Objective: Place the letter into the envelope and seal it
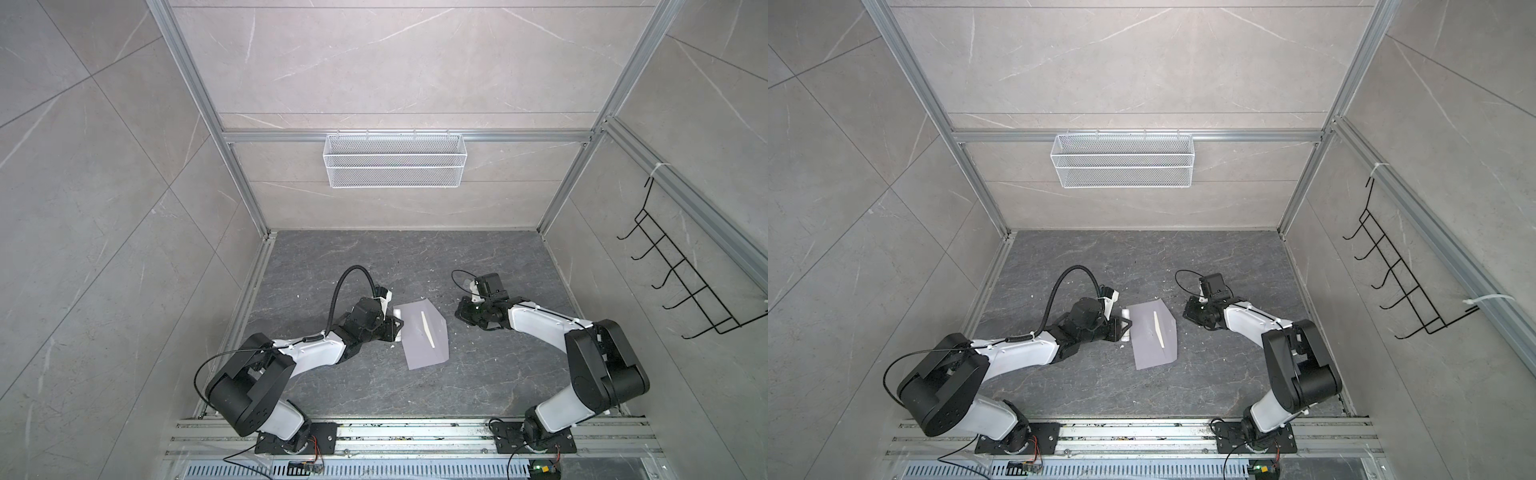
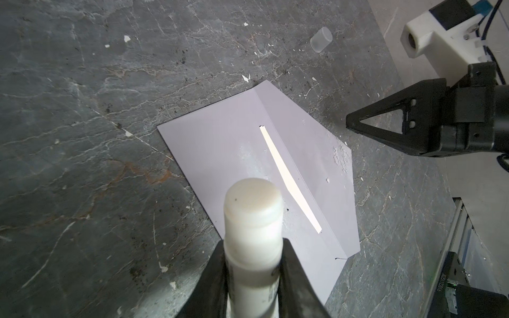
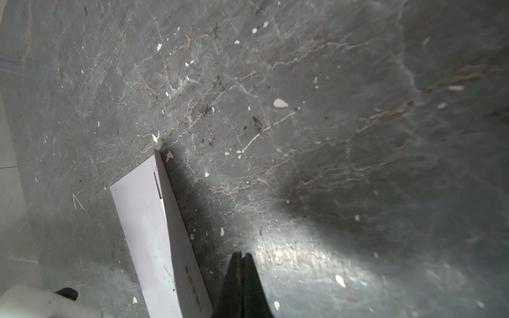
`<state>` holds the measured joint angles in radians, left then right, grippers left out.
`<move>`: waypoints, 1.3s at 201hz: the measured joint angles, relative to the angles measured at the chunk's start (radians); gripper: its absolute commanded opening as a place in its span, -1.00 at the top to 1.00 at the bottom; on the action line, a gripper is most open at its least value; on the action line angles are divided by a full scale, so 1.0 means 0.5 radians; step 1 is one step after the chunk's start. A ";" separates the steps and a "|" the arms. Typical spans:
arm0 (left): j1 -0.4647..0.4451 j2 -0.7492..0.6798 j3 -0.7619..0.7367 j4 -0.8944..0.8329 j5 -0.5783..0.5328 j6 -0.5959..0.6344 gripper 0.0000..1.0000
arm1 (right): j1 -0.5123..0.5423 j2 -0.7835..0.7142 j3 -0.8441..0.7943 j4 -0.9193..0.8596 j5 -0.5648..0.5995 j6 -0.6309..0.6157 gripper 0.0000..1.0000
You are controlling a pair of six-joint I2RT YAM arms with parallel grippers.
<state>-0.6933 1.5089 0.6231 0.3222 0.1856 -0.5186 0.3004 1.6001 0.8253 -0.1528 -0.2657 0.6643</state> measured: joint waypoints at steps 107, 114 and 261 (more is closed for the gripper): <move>-0.002 0.226 0.019 0.111 0.018 -0.032 1.00 | 0.000 0.198 -0.065 0.321 -0.382 0.170 1.00; -0.002 0.230 0.021 0.118 0.018 -0.034 1.00 | 0.000 0.200 -0.074 0.347 -0.404 0.182 1.00; -0.001 0.291 0.046 0.185 0.027 -0.078 1.00 | 0.124 0.253 -0.163 0.694 -0.614 0.378 1.00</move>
<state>-0.6937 1.6547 0.6460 0.4149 0.1989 -0.5575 0.3622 1.7267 0.7441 0.1940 -0.5728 0.8536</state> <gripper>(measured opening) 0.274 0.048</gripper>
